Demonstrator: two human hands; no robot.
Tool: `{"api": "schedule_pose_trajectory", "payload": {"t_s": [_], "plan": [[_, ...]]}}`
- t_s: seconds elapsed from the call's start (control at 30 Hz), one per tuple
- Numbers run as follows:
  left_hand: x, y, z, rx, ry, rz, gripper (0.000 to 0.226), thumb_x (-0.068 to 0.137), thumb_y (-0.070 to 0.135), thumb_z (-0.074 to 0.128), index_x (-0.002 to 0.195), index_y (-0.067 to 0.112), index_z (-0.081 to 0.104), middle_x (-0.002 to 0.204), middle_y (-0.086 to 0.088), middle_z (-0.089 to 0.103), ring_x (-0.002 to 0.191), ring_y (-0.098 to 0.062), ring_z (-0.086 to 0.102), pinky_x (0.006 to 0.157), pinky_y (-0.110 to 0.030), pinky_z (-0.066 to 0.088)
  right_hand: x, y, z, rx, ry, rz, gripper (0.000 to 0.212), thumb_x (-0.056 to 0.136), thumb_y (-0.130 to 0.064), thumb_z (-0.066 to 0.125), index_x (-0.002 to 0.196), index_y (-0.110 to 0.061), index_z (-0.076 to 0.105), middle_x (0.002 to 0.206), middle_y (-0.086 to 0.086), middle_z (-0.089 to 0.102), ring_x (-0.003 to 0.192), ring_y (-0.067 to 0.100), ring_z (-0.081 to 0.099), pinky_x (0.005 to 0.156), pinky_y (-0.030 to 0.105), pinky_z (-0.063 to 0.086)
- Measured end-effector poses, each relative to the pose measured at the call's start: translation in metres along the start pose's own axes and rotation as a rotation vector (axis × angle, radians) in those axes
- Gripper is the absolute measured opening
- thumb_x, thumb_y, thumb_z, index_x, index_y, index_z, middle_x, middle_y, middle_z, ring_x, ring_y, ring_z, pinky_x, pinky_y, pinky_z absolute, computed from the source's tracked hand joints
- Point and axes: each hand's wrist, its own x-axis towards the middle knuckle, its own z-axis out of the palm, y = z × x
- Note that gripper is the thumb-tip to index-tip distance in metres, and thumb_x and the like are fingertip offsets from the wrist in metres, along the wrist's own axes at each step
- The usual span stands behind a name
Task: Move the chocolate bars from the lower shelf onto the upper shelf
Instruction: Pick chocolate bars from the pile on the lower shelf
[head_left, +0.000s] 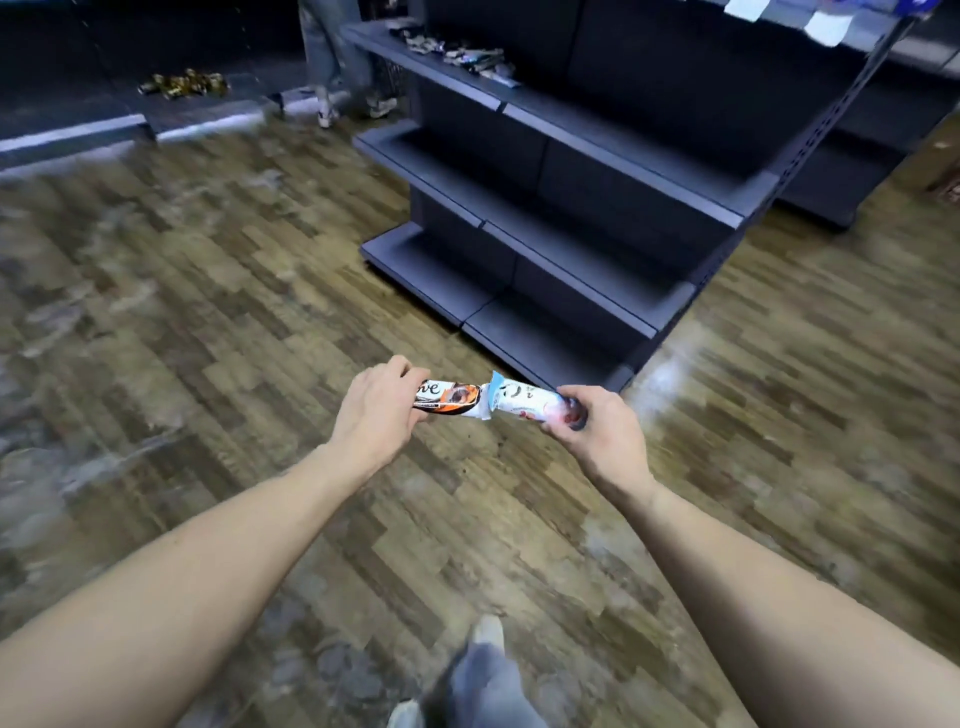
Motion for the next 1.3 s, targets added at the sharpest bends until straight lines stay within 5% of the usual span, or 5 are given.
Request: {"api": "schedule_pose_trajectory", "payload": {"t_s": [0.13,0.23,0.43,0.8,1.3], "plan": [[0.084,-0.023,0.001,0.032,0.023,0.033,0.046,0.069,0.026,0.083,0.11,0.017,0.064,0.101,-0.005,0.058,0.086,-0.028,0.058,0.084,-0.039,0.043,0.085,0.001,0.007,-0.009,0.014,-0.005,0.039,0.078,-0.04,0.074,0.114,-0.03,0.066,0.109,-0.014,0.066,0.103,0.01,0.057,0.083,0.034,0.05],[0.153,-0.035,0.008,0.047,0.007,0.03,0.046,0.072,0.028,0.08,0.114,0.016,0.063,0.106,-0.006,0.058,0.095,-0.028,0.059,0.097,-0.041,0.034,0.152,0.005,0.014,-0.003,0.027,-0.012,0.041,0.08,-0.041,0.073,0.119,-0.031,0.064,0.114,-0.016,0.064,0.107,0.009,0.053,0.084,0.031,0.046],[0.276,-0.062,0.025,0.047,-0.077,-0.003,0.048,0.076,0.031,0.077,0.12,0.017,0.062,0.111,-0.005,0.057,0.107,-0.025,0.057,0.109,-0.04,0.021,0.279,0.018,0.028,0.033,0.001,0.0,0.045,0.082,-0.046,0.07,0.123,-0.029,0.063,0.116,-0.014,0.061,0.101,0.005,0.052,0.079,0.025,0.038],[0.459,-0.1,0.024,0.139,-0.067,0.083,0.047,0.083,0.037,0.07,0.126,0.027,0.056,0.116,0.003,0.054,0.101,-0.02,0.056,0.11,-0.035,0.028,0.459,0.013,0.031,-0.032,0.001,0.052,0.04,0.086,-0.042,0.066,0.124,-0.032,0.059,0.116,-0.017,0.058,0.108,0.006,0.047,0.077,0.027,0.037],[0.741,-0.15,-0.036,0.146,0.091,0.506,0.047,0.082,0.035,0.07,0.125,0.023,0.057,0.114,0.001,0.055,0.102,-0.021,0.057,0.109,-0.04,0.03,0.664,-0.054,-0.015,-0.103,0.419,0.107,0.022,0.089,-0.034,0.063,0.11,-0.028,0.062,0.106,-0.015,0.058,0.106,0.009,0.051,0.077,0.026,0.042]]}}
